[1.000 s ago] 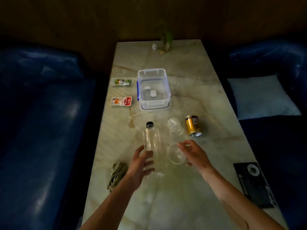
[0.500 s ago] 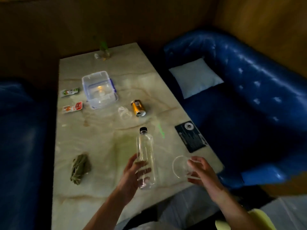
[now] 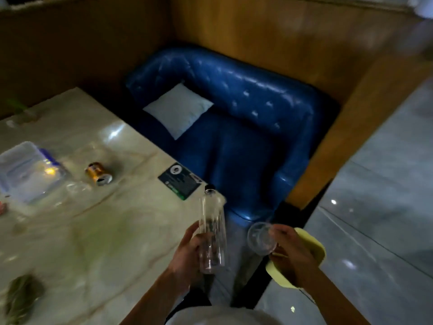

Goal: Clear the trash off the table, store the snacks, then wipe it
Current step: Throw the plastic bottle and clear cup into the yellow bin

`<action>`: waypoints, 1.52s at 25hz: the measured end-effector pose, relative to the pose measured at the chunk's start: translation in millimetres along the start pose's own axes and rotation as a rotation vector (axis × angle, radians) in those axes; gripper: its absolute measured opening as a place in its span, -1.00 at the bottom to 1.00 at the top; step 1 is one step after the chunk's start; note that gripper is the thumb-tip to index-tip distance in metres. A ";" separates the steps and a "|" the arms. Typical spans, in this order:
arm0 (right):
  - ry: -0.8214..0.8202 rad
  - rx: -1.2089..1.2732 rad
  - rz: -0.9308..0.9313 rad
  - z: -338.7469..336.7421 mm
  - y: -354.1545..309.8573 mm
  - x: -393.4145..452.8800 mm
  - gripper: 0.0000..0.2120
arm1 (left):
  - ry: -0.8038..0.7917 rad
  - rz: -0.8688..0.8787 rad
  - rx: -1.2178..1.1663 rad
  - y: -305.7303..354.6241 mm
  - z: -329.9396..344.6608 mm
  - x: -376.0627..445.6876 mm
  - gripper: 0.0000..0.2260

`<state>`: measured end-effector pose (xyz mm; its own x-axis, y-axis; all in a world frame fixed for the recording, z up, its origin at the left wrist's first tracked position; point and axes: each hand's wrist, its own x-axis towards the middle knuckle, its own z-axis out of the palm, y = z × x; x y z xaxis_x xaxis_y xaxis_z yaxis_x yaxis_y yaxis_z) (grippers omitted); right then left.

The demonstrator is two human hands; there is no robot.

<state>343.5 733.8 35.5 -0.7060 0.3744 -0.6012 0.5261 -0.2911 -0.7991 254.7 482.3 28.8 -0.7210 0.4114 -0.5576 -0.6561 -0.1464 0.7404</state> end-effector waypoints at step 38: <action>0.673 0.617 0.628 -176.3 138.3 90.3 -0.50 | -0.271 -0.748 1.068 -174.2 181.6 285.2 -0.70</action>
<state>436.1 882.6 -130.8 0.1043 0.3537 -0.9295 0.2411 -0.9158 -0.3214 203.8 788.5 -191.1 -0.1176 0.2655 -0.9569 -0.2865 0.9136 0.2886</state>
